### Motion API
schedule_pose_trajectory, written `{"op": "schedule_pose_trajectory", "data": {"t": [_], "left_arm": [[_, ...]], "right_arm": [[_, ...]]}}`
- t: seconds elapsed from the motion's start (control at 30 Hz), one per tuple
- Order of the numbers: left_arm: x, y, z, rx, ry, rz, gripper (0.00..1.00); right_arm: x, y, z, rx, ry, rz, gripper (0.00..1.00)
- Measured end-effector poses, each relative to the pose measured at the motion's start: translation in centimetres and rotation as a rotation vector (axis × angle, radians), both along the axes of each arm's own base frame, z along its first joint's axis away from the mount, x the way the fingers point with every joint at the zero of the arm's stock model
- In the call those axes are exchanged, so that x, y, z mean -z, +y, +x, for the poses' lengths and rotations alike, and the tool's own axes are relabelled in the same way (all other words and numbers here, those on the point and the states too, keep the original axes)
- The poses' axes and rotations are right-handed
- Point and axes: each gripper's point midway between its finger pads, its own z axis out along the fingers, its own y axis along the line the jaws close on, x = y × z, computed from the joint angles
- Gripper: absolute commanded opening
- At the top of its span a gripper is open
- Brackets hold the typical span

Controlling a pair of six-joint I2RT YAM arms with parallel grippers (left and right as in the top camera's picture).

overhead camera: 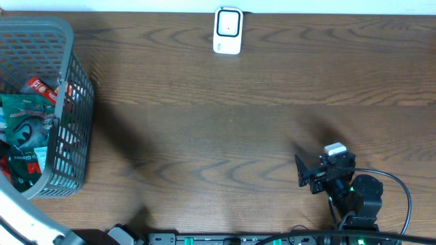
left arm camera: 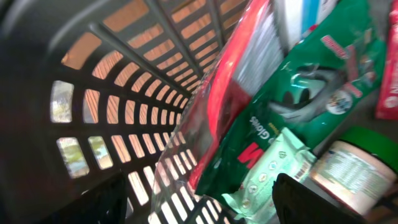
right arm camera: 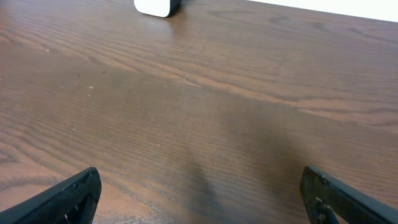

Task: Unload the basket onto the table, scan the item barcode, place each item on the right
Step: 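Grasp the red-handled dustpan package inside the basket with the left gripper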

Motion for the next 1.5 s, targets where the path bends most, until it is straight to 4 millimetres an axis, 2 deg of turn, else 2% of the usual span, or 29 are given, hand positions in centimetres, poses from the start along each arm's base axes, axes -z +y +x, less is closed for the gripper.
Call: {"op": "schedule_pose_trajectory", "data": {"t": [0.23, 0.33, 0.5, 0.83, 1.03, 1.33, 1.37, 1.5], "left_arm": [[4.7, 1.1, 0.5, -0.001, 0.093, -0.110, 0.75], [5.7, 1.6, 0.5, -0.009, 0.111, -0.132, 0.75], [5.6, 2.9, -0.4, -0.046, 0.091, -0.117, 0.75], [5.6, 5.0, -4.0, -0.152, 0.049, -0.133, 0.75], [5.9, 4.7, -3.2, -0.096, 0.020, -0.162, 0.75], [7.9, 4.6, -2.4, -0.058, 0.019, -0.227, 0.75], [8.1, 4.7, -2.4, -0.058, 0.021, -0.231, 0.74], [8.6, 4.7, -2.2, -0.057, 0.024, -0.244, 0.52]], "right_arm": [[0.2, 0.0, -0.1, 0.000, 0.010, 0.000, 0.99], [0.3, 0.0, -0.2, 0.000, 0.015, 0.000, 0.99], [0.5, 0.0, -0.2, 0.003, 0.022, -0.001, 0.99], [0.7, -0.4, -0.2, 0.023, 0.032, -0.010, 0.99], [0.8, -0.5, -0.2, 0.027, 0.033, -0.012, 0.99], [1.0, -0.7, -0.3, 0.041, 0.042, -0.019, 0.99], [1.0, -0.8, -0.3, 0.043, 0.043, -0.020, 0.99], [1.1, -0.9, -0.3, 0.047, 0.046, -0.022, 0.99]]}}
